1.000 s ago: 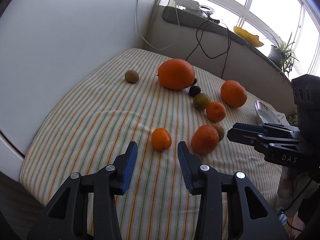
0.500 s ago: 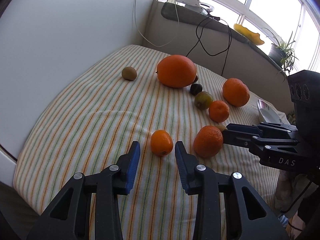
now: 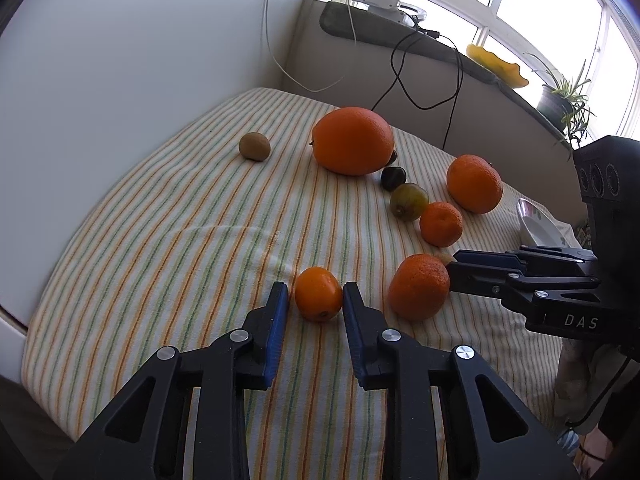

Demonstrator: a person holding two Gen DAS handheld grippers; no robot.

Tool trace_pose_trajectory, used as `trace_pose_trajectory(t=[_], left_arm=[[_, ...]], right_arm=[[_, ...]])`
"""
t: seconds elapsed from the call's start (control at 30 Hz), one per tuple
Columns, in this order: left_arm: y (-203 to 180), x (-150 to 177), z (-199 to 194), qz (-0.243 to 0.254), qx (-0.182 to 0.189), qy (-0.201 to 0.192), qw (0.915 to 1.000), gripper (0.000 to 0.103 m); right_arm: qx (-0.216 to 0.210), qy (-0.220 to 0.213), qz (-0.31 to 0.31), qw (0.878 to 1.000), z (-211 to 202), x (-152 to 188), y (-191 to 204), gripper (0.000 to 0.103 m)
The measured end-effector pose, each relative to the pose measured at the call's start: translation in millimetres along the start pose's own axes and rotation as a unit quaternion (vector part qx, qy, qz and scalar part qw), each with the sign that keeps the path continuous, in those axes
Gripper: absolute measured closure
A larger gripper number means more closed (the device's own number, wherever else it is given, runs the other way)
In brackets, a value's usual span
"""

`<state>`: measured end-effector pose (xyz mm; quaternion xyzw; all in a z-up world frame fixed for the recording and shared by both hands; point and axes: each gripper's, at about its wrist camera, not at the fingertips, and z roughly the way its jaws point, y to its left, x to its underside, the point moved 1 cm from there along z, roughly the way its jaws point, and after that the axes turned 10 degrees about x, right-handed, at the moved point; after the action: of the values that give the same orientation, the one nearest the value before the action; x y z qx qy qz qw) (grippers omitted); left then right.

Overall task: Organize fruits
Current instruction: 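Grasp the small tangerine with the left tool while the right tool grasps the brown kiwi, then carry the tangerine in the left tool while the right tool carries the kiwi over the plate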

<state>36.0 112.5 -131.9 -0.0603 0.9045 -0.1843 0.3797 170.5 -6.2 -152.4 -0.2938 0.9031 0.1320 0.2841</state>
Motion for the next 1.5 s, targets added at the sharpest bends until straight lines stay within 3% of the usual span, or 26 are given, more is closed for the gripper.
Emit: trace_pose_trajectory(t=[0.07, 0.1, 0.8, 1.5], left_arm=[[-0.7, 0.4, -0.4, 0.002, 0.002, -0.001, 1.0, 0.081], [-1.0, 0.6, -0.4, 0.003, 0.001, -0.001, 1.0, 0.081], [-13.5, -5.1, -22.5, 0.012, 0.001, -0.027, 0.9996, 0.081], [-97.8, -16.7, -20.7, 0.07, 0.069, -0.035, 0.9945, 0.081]], right_arm=[[-0.002, 0.001, -0.001, 1.0, 0.3, -0.1, 0.5, 0.072], [-0.006, 0.002, 0.001, 1.0, 0.5, -0.4, 0.1, 0.078], [-0.006, -0.027, 0.02, 0.999, -27.3, 3.7, -10.1, 0.079], [0.043, -0.089, 0.066, 0.993, -110.4, 26.7, -70.5, 0.079]])
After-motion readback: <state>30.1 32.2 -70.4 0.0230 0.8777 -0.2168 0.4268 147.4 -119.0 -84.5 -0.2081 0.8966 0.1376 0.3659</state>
